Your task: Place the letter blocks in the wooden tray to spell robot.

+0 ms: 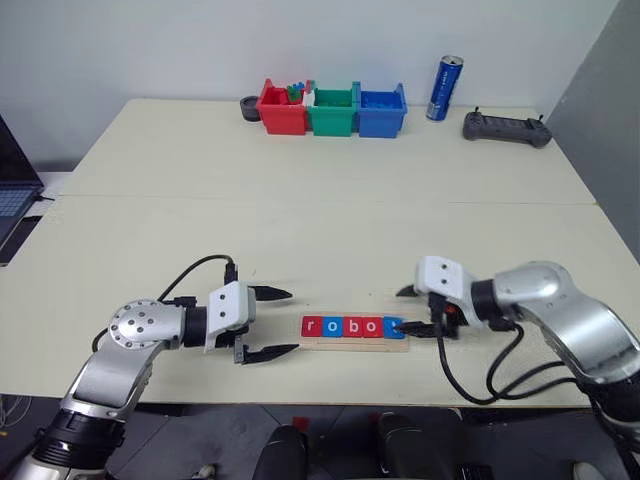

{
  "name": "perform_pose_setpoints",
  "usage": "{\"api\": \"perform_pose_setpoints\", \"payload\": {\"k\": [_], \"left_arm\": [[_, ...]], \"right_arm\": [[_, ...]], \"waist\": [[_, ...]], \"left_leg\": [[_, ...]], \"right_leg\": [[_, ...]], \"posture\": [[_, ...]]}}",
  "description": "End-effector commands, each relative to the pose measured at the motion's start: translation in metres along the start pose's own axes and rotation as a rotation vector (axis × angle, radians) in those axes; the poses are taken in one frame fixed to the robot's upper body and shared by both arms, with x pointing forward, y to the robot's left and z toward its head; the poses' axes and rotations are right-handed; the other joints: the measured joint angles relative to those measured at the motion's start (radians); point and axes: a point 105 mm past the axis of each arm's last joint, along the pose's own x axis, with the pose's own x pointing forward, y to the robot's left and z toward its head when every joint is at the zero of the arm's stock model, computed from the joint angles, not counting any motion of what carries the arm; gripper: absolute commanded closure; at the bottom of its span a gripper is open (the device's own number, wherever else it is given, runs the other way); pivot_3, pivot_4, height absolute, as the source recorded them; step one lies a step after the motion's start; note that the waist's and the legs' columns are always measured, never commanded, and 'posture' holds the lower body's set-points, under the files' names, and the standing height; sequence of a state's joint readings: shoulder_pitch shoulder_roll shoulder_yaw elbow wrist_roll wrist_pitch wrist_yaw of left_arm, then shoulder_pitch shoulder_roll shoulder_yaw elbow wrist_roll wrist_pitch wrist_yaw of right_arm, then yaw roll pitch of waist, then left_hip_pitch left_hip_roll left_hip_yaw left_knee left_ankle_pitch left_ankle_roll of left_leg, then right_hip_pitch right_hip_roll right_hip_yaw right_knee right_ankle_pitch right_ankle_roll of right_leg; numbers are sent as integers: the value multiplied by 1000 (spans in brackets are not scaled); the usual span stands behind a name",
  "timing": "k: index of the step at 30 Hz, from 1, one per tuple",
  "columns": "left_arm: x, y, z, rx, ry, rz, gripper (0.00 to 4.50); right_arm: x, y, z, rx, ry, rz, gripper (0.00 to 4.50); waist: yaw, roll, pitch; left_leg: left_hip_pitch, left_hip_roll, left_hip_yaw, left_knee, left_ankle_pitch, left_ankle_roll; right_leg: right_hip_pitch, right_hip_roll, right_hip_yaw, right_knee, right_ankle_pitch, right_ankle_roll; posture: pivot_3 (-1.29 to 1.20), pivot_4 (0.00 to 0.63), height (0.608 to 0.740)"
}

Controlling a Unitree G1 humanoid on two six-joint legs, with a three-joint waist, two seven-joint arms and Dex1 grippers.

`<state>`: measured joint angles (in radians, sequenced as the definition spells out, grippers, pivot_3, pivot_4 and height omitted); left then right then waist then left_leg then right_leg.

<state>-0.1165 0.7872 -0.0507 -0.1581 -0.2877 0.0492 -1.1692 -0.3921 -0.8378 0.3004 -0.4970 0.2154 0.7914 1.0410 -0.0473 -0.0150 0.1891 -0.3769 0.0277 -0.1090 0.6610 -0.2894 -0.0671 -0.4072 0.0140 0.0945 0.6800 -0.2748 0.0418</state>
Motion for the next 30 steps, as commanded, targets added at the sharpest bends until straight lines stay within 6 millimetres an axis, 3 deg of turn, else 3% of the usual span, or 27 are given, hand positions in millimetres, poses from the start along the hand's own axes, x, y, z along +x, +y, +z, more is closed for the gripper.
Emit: {"api": "perform_pose_setpoints", "payload": {"k": [1, 5, 6, 13, 20, 26, 30], "left_arm": [[-6, 3, 2, 38, -4, 14, 0], [-10, 1, -7, 38, 3, 15, 0], [-11, 0, -9, 38, 5, 16, 0], [-9, -6, -15, 44, 4, 10, 0], [-6, -2, -6, 56, -1, 10, 0], [-5, 1, -1, 55, -2, 12, 0], [-5, 4, 2, 54, -4, 17, 0]], "right_arm": [[0, 2, 11, -85, -32, -27, 2870], [6, 8, 22, -87, -90, -22, 4286], [8, 10, 23, -87, -95, -18, 4455], [25, 11, 17, -63, -68, -16, 4455], [30, 9, 15, -73, -49, -14, 4455], [29, 11, 23, -61, -87, 0, 4455], [14, 9, 37, -24, -147, -2, 4455]], "waist": [[-5, 0, 0], [-13, 0, 0], [-12, 0, 0], [-7, 0, 0], [-8, 0, 0], [-8, 0, 0], [-8, 0, 0]], "left_leg": [[0, 0, 0, 0, 0, 0], [2, 1, 1, 0, 0, 0], [2, 1, 1, 0, 0, 0], [1, 1, 1, 0, 0, 0], [1, 1, 1, 0, 0, 0], [1, 1, 0, 0, 0, 0], [1, 1, 0, 0, 0, 0]], "right_leg": [[0, 0, 0, 0, 0, 0], [0, 1, 1, 1, -1, 1], [0, 1, 1, 1, -1, 1], [0, 1, 1, 0, 0, 0], [0, 1, 1, 0, 0, 0], [0, 1, 1, 0, 0, 0], [0, 1, 1, 1, 0, 0]], "posture": [[0, 150, 740], [0, 150, 740], [0, 150, 740], [0, 150, 740], [0, 150, 740], [0, 150, 740], [0, 150, 740]]}}
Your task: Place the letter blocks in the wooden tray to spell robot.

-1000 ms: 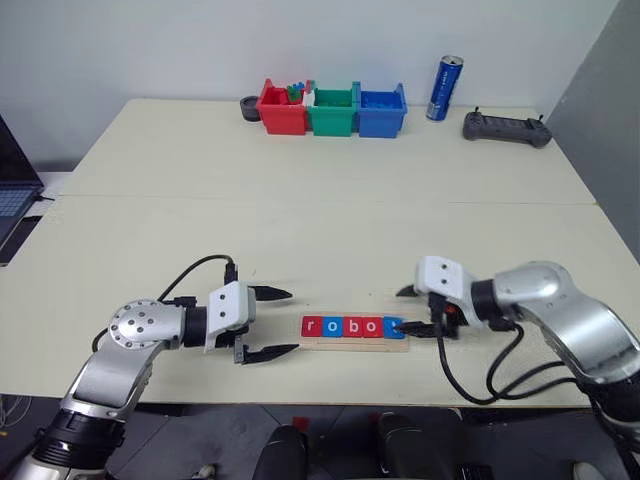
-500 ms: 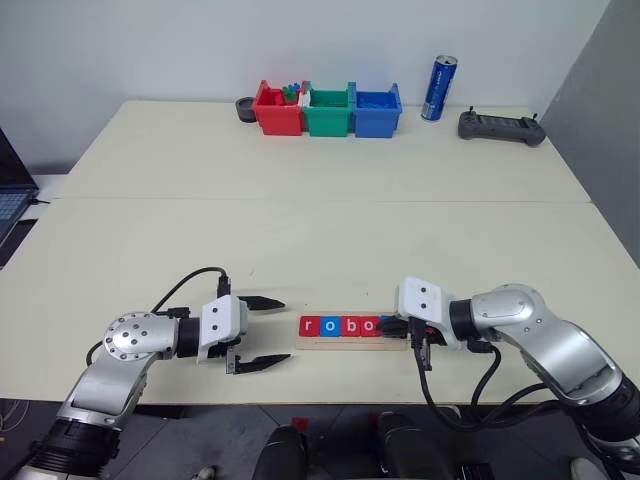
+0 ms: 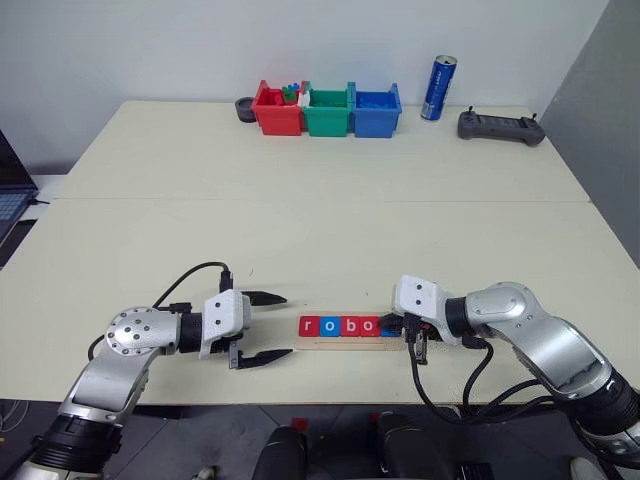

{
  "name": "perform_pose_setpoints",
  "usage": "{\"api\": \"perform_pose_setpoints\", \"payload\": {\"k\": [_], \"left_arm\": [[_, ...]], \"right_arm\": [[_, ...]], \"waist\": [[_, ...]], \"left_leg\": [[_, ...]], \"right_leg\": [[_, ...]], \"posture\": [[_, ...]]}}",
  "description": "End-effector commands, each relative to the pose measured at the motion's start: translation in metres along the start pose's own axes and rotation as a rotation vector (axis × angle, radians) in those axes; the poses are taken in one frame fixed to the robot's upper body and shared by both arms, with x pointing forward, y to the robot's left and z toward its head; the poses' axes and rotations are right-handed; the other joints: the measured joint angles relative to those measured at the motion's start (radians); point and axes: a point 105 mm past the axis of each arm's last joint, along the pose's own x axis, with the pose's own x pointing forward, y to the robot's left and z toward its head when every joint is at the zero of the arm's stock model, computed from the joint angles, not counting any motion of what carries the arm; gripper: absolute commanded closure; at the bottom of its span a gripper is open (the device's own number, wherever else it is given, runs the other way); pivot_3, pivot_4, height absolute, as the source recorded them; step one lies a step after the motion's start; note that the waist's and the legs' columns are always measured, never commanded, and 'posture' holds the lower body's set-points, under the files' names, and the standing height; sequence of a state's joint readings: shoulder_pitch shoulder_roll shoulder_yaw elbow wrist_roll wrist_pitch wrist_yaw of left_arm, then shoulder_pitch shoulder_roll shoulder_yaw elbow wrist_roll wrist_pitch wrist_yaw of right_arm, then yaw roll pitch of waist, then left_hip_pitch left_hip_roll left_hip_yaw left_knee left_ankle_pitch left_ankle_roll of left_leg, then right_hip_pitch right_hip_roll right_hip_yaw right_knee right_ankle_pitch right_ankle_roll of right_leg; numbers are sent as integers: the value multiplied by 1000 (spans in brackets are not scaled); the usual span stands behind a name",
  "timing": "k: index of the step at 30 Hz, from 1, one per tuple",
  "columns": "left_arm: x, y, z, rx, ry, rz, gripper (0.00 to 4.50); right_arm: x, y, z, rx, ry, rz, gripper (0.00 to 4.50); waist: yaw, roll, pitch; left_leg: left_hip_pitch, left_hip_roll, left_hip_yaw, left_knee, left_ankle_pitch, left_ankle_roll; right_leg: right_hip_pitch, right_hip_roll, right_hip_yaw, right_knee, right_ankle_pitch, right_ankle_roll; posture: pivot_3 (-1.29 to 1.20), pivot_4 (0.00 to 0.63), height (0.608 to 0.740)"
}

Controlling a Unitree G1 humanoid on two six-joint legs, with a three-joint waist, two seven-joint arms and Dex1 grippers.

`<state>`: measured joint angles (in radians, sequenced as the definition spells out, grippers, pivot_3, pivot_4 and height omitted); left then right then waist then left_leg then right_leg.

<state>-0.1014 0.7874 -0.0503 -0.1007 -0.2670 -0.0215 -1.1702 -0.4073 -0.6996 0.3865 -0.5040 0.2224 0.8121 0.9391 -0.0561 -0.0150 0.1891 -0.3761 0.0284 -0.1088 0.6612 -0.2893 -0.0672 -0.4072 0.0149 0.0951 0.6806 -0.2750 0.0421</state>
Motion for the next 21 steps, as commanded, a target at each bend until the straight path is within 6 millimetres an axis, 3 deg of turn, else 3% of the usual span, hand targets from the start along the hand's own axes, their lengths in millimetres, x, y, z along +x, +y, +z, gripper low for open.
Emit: {"api": "perform_pose_setpoints", "payload": {"k": [1, 7, 10, 16, 21], "left_arm": [[-2, 5, 14, 43, -21, 7, 0], [-4, 6, 18, 25, -21, 16, 0], [-7, 7, 20, -12, 2, 42, 0], [-23, 3, 21, 3, 88, 63, 0], [-24, -1, 19, 25, 92, 35, 0]], "right_arm": [[-19, -6, 16, -43, -31, -36, 4455], [-38, -6, -4, -71, 44, -60, 4455], [-50, 1, -10, -86, 47, -32, 3884], [-74, 7, -9, -60, -5, 8, 1918], [-81, 4, 1, -39, -74, -1, 124]], "waist": [[2, 0, 0], [3, 0, 0], [3, 0, 0], [0, 0, 0], [2, 0, 0]], "left_leg": [[0, 0, 0, 0, 0, 0], [0, -1, 0, 0, 0, 0], [0, 0, 0, 0, 0, 0], [0, 0, 0, 0, 0, 0], [1, 0, 1, 0, 0, 0]], "right_leg": [[0, 0, 0, 0, 0, 0], [0, -1, 0, -1, 0, 0], [0, 0, 0, 0, 0, 0], [0, 0, 0, 0, -1, 2], [1, 0, 1, 0, -1, 2]], "posture": [[0, 150, 740], [0, 150, 740], [0, 150, 740], [0, 150, 740], [0, 150, 740]]}}
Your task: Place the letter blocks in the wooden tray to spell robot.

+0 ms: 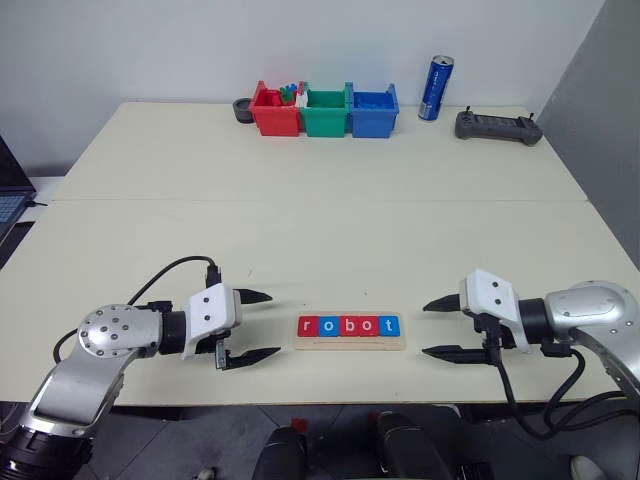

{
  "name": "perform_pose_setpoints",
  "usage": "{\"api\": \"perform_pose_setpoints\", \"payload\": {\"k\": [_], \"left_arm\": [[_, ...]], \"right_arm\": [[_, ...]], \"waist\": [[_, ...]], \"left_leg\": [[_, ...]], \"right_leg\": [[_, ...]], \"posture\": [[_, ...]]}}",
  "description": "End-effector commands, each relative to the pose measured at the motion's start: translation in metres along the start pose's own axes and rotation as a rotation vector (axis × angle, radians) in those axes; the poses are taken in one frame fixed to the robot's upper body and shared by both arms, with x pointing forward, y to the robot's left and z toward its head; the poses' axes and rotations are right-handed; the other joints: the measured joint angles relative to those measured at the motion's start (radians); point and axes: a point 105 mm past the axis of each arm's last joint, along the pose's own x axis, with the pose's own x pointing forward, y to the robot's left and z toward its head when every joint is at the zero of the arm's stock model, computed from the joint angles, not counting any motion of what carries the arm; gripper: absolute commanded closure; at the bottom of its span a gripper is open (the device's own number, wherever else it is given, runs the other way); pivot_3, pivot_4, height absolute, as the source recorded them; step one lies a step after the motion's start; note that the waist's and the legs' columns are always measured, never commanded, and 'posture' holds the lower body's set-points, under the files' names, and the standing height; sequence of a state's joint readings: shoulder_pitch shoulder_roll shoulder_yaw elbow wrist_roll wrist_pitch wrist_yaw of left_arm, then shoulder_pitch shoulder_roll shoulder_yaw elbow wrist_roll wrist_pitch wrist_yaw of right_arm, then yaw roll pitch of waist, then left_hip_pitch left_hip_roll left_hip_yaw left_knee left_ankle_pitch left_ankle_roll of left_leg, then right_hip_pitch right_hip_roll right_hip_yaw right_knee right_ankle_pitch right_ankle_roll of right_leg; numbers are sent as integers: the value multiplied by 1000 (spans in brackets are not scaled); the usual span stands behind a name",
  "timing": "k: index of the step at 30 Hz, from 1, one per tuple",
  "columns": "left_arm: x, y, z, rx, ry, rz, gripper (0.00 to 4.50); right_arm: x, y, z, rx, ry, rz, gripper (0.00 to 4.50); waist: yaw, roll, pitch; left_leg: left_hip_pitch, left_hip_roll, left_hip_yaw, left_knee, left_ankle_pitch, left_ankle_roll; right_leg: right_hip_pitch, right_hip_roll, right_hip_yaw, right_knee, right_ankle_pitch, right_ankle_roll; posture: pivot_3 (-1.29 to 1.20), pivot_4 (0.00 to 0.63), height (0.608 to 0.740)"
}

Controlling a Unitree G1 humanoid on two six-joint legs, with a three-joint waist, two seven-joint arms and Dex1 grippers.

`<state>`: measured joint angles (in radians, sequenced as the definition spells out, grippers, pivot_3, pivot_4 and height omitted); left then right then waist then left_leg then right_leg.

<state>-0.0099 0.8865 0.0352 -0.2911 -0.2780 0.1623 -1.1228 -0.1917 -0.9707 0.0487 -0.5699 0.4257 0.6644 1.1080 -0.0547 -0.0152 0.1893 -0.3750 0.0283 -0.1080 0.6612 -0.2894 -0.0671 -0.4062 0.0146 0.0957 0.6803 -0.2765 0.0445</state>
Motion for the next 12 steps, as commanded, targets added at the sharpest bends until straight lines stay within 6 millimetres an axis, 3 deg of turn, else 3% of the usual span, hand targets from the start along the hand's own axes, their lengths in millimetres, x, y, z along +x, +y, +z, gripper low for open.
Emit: {"api": "perform_pose_setpoints", "payload": {"k": [1, 12], "left_arm": [[-5, 2, 11, 48, -31, -9, 0], [-5, 8, 16, 36, -93, 0, 0]], "right_arm": [[-6, -2, 17, -41, -71, -14, 21], [-8, -9, 20, -74, -95, -38, 21]], "waist": [[1, 0, 0], [1, 0, 0]], "left_leg": [[0, 0, 0, 0, 0, 0], [0, 0, 0, 0, 0, 0]], "right_leg": [[0, 0, 0, 0, 0, 0], [0, 0, 0, 0, 0, 0]], "posture": [[0, 150, 740], [0, 150, 740]]}}
